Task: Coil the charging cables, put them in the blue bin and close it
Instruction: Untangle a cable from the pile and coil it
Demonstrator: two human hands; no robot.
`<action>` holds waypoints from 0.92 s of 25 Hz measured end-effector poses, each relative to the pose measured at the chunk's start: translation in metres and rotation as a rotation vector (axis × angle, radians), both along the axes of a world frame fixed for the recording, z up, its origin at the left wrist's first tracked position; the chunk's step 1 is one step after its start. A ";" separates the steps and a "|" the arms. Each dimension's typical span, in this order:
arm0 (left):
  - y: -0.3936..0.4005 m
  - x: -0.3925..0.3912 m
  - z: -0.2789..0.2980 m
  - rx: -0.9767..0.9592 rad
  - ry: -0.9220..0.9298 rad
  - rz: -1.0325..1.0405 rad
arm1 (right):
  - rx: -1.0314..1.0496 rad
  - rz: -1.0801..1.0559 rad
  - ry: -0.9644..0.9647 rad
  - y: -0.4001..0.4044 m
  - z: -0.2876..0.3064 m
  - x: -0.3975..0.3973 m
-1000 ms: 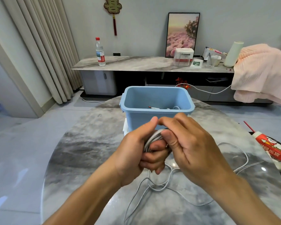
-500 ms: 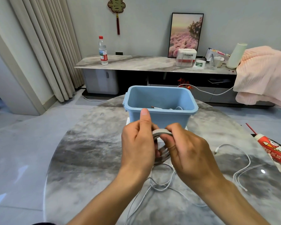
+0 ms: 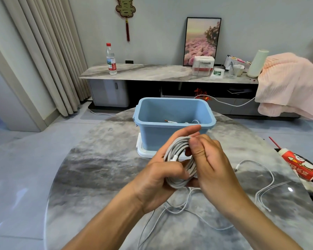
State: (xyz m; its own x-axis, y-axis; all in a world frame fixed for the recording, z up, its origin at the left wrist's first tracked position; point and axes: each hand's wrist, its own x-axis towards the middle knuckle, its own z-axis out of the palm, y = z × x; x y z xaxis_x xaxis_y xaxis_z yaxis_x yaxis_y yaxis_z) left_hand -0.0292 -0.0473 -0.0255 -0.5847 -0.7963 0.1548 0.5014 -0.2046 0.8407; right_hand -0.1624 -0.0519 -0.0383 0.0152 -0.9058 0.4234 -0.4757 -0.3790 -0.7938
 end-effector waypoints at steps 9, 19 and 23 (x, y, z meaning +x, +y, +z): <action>-0.005 -0.008 -0.012 0.111 -0.066 0.170 | -0.013 -0.215 0.507 -0.007 -0.011 -0.010; -0.010 -0.006 -0.014 0.308 -0.257 0.272 | 0.473 -0.330 0.569 -0.045 0.001 -0.122; -0.007 -0.008 -0.013 0.347 -0.220 0.227 | 0.916 -0.428 0.627 -0.045 -0.055 -0.220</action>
State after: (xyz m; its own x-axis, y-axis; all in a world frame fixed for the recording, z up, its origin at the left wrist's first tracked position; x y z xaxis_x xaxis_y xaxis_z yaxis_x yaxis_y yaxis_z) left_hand -0.0368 -0.0545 -0.0384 -0.3792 -0.8905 -0.2516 0.3836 -0.3987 0.8330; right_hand -0.3821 -0.0965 -0.0928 -0.3891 -0.8488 -0.3579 -0.8272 0.4929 -0.2698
